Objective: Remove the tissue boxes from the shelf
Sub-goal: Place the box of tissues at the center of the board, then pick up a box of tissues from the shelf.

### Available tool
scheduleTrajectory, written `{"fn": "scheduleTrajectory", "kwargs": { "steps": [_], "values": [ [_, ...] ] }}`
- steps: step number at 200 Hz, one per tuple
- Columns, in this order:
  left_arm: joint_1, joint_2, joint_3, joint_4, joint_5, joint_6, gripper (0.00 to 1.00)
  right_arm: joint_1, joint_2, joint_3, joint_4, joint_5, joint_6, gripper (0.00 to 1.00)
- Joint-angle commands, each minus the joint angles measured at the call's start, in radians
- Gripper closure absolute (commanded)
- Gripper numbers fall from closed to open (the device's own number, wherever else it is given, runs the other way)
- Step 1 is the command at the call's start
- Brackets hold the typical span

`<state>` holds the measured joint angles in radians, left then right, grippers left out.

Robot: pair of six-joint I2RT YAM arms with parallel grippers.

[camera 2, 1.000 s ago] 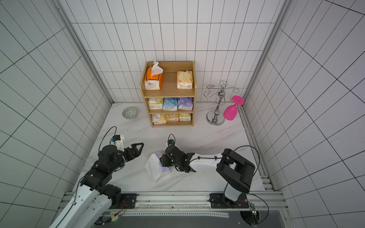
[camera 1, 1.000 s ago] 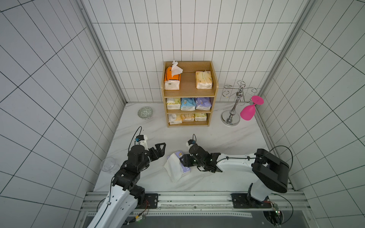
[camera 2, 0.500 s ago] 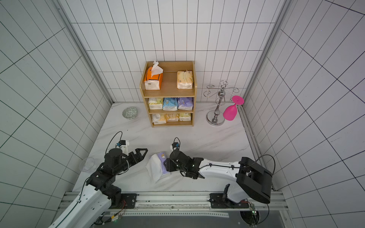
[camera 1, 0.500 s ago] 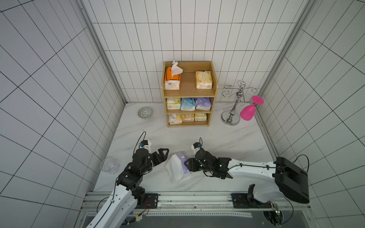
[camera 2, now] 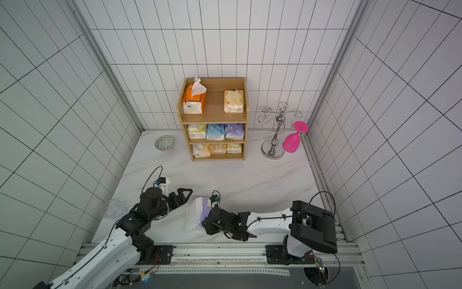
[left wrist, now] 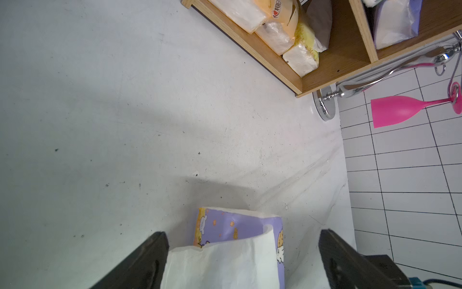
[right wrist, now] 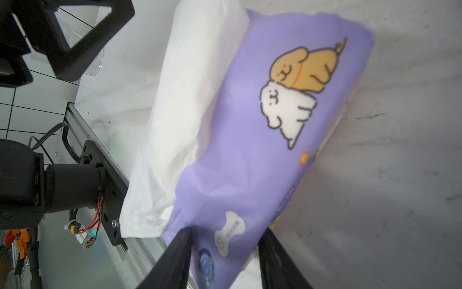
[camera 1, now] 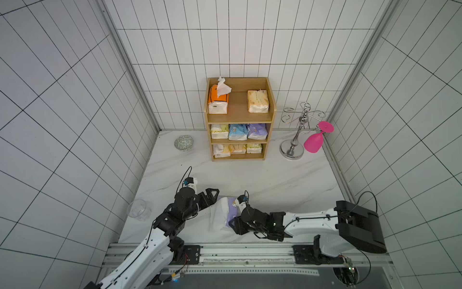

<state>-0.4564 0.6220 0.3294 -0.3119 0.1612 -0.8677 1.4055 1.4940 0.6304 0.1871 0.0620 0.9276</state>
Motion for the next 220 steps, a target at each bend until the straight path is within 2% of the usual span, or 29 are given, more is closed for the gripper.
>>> {"fn": "scheduleTrajectory", "kwargs": {
  "steps": [1, 15, 30, 62, 81, 106, 125, 160, 182, 220],
  "values": [
    [-0.002, -0.019, 0.06, -0.003, -0.045, 0.045, 0.02, 0.0, -0.054, 0.047, -0.122, 0.108, -0.015, 0.46],
    [-0.002, -0.019, 0.088, -0.005, -0.061, 0.066, 0.02, -0.014, -0.119, 0.055, -0.22, 0.163, -0.045, 0.42],
    [-0.002, -0.012, 0.118, 0.008, -0.094, 0.096, 0.02, -0.06, -0.207, 0.052, -0.286, 0.166, -0.064, 0.4],
    [0.005, 0.05, 0.258, 0.02, -0.157, 0.218, 0.02, -0.236, -0.393, 0.109, -0.339, 0.07, -0.236, 0.4],
    [0.053, 0.156, 0.369, 0.04, -0.11, 0.266, 0.02, -0.35, -0.413, 0.237, -0.386, 0.007, -0.346, 0.4],
    [0.197, 0.321, 0.509, 0.072, 0.057, 0.24, 0.02, -0.495, -0.338, 0.467, -0.451, -0.138, -0.461, 0.4],
    [0.261, 0.395, 0.572, 0.081, 0.12, 0.239, 0.02, -0.588, -0.262, 0.63, -0.461, -0.24, -0.486, 0.4],
    [0.309, 0.436, 0.551, 0.196, 0.151, 0.23, 0.02, -0.658, -0.09, 0.89, -0.488, -0.276, -0.593, 0.41],
    [0.321, 0.447, 0.509, 0.251, 0.203, 0.231, 0.02, -0.667, -0.018, 0.927, -0.408, -0.197, -0.683, 0.4],
    [0.334, 0.484, 0.467, 0.322, 0.219, 0.242, 0.02, -0.735, 0.144, 1.105, -0.364, -0.287, -0.644, 0.39]
  ]
}}
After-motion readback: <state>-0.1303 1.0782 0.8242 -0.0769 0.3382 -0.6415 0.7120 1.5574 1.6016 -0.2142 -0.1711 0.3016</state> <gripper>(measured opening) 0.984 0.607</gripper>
